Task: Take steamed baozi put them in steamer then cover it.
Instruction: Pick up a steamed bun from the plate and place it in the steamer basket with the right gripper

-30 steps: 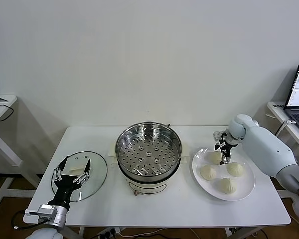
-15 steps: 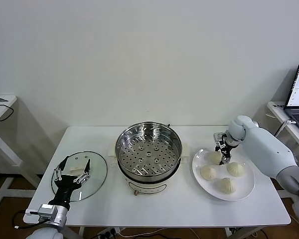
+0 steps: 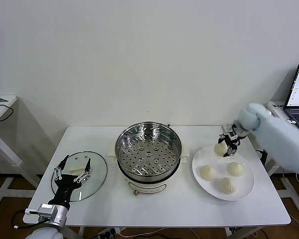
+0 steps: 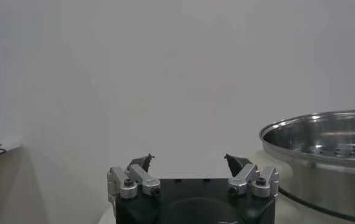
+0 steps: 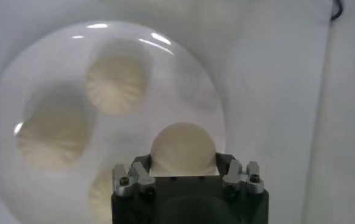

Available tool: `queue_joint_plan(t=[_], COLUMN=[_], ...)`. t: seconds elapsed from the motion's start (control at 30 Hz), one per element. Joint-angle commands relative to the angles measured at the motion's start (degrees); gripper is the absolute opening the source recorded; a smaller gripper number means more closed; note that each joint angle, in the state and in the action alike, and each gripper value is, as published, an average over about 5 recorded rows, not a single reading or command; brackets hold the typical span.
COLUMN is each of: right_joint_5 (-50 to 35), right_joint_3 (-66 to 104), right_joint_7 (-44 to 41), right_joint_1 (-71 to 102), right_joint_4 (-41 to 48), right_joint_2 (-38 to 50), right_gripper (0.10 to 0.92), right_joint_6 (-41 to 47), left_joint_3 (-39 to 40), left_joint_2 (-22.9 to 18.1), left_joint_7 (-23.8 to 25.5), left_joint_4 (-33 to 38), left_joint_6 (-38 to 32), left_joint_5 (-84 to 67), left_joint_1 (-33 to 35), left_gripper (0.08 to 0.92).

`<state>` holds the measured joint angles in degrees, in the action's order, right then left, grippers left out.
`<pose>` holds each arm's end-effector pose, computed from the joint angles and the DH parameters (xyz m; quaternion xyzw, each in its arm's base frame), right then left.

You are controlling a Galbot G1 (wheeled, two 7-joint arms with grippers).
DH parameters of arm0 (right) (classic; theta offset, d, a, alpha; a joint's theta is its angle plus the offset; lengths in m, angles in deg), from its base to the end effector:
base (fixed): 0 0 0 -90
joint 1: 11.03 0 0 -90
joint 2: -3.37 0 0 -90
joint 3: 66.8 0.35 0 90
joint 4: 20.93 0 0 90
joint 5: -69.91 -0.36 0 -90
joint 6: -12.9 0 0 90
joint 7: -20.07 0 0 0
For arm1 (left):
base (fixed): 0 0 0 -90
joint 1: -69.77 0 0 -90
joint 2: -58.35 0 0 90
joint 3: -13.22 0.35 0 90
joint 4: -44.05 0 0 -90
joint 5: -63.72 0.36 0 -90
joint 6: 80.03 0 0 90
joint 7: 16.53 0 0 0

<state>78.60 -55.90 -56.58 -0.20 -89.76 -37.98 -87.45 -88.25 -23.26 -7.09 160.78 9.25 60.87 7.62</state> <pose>0.5665 -0.1426 -0.0437 0.5623 -0.4181 0.6542 0.2847 0.1960 0.0907 -0.3035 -0.0273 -0.9959 -0.0861 0.0019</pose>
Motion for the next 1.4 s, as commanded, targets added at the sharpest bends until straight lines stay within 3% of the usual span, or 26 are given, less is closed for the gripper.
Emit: queue_joint_plan(t=[0.03, 0.27, 0.67, 1.4], right_joint_5=[-6.46, -7.27, -5.83, 6.48], right_joint_3=[-14.91, -22.45, -19.68, -10.33], right_joint_7=[-5.66, -5.99, -1.33, 5.15], right_joint_1=[-19.22, -27.93, -21.07, -3.49], right_joint_4=[-11.38, -13.5, 3.95, 24.6], right_joint_2=[2.82, -9.09, -32.8, -42.66], right_gripper=[0.67, 0.67, 0.662, 0.662], right_joint_6=[-11.8, -19.7, -29.25, -33.52], left_joint_3=[-0.11, -0.71, -4.05, -6.13], left_joint_2=[0.36, 0.75, 1.82, 1.91], left_joint_7=[-0.03, 0.1, 0.92, 1.56], left_joint_4=[0.59, 0.77, 0.02, -0.98], left_joint_6=[0.15, 0.2, 0.39, 0.12], left_joint_5=[0.0, -0.11, -1.26, -1.58], left_joint_1=[0.22, 0.39, 0.3, 0.42], left_gripper=[0.823, 0.823, 0.823, 0.823])
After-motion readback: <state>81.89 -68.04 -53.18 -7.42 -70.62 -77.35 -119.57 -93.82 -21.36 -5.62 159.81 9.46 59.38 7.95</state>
